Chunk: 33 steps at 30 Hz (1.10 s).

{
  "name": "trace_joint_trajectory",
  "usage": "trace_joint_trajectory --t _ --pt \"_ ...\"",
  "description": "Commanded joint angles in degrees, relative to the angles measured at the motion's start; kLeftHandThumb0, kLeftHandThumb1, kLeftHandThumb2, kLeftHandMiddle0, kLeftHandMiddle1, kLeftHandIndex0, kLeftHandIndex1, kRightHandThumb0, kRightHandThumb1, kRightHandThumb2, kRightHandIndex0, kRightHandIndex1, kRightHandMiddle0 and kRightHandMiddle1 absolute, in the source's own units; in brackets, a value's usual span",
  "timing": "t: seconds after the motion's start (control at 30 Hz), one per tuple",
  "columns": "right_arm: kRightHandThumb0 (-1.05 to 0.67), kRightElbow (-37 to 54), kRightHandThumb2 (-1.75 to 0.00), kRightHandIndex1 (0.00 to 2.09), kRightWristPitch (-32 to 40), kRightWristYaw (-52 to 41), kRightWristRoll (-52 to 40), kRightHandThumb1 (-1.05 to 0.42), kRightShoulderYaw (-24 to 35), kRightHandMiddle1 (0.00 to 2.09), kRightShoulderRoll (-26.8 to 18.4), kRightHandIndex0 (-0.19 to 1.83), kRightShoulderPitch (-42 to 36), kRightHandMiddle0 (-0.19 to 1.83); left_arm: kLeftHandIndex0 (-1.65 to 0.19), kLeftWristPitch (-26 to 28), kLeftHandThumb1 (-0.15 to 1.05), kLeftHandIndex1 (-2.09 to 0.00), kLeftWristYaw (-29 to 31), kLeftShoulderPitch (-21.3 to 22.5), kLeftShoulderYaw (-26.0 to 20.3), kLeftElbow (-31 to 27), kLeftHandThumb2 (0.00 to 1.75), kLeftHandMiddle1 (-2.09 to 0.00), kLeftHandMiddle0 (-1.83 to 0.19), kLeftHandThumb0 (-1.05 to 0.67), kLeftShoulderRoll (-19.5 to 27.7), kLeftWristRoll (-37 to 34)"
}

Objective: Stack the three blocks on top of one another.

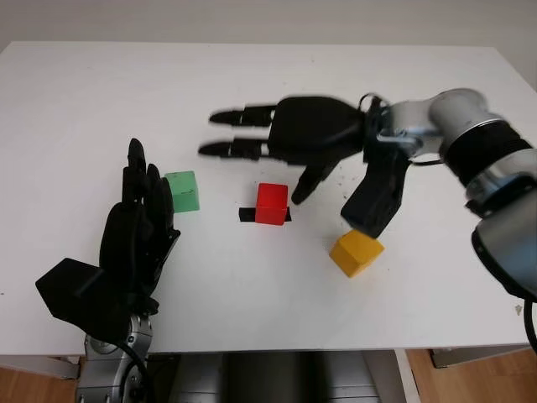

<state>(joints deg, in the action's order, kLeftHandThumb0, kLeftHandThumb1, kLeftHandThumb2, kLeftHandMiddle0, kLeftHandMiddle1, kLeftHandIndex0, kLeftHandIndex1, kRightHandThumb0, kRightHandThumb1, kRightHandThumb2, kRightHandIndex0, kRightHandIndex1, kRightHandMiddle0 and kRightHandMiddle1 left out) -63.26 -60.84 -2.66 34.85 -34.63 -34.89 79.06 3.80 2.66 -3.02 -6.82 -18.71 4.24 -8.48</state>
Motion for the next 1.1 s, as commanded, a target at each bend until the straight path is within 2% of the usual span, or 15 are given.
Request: trace_joint_trajectory --t 0.0,0.17,0.3,0.53,0.77,1.07 --pt "-0.57 2.29 -0.06 0.11 1.07 -8.53 -8.69 -0.88 5.25 0.26 -2.81 0.11 -4.20 0.15 0.19 -0.56 1.05 -0.04 0.09 0.33 -0.46 0.13 0.57 -0.03 0.19 -0.79 0.30 0.10" --pt "-0.58 10.82 -0.06 0.15 5.91 -22.21 -19.09 -0.90 12.69 0.33 -7.75 0.23 -11.85 0.27 0.18 -0.66 1.05 -0.05 0.20 1.01 -0.73 0.57 0.56 -0.05 0.18 -0.78 0.19 -0.15" --pt "-0.59 22.05 -0.06 0.10 13.19 -28.95 -23.61 -0.92 18.05 0.27 -13.07 0.21 -20.35 0.26 0.19 -0.58 1.05 -0.04 0.90 1.21 -0.75 0.58 0.57 -0.04 0.19 -0.79 0.63 -0.28" --pt "-0.62 39.34 -0.06 0.05 23.27 -32.87 -26.65 -0.95 27.09 0.15 -19.42 0.18 -35.55 0.29 0.19 0.44 1.05 -0.04 1.04 1.43 -0.97 -0.03 0.57 -0.04 0.19 -0.79 0.90 -0.23" --pt "-0.63 49.21 -0.06 0.05 23.81 -34.44 -28.20 -0.97 32.91 0.13 -21.55 0.16 -46.65 0.33 0.19 0.84 1.05 -0.01 1.76 1.95 -1.04 0.22 0.58 -0.03 0.19 -0.79 1.45 -0.64" --pt "-0.70 57.45 -0.06 0.03 25.61 -34.96 -25.90 -0.99 36.78 0.09 -22.68 0.08 -54.49 0.32 0.19 0.85 1.05 0.00 2.62 2.18 -1.47 0.61 0.59 0.00 0.19 -0.79 1.83 -1.17"
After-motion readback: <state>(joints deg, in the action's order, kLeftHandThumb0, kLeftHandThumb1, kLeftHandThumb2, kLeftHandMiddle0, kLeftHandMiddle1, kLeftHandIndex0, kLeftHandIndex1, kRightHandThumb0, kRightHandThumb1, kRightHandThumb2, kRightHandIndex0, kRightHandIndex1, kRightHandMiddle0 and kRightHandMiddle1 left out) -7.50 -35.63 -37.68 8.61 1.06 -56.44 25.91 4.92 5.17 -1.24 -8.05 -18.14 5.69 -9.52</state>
